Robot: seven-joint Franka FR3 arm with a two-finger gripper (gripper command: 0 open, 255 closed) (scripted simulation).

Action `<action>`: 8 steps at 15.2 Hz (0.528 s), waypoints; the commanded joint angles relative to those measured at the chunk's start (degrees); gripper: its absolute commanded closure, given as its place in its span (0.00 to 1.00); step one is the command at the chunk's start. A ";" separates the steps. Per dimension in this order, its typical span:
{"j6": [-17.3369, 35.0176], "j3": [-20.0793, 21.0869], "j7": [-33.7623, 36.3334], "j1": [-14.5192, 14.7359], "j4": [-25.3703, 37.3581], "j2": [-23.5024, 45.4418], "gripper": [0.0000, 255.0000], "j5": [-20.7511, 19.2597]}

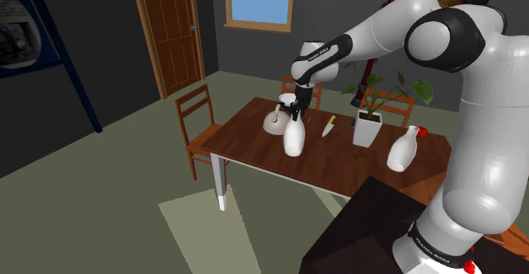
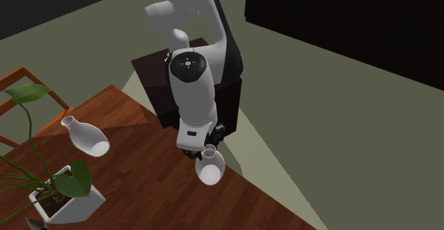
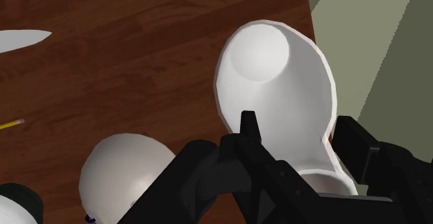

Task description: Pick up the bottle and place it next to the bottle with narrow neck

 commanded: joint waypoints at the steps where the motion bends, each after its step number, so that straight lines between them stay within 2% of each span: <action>1: -1.37 -0.14 0.20 0.06 0.44 -0.96 1.00 -0.33; 8: -6.07 -0.43 0.89 0.26 2.76 -3.43 1.00 -1.25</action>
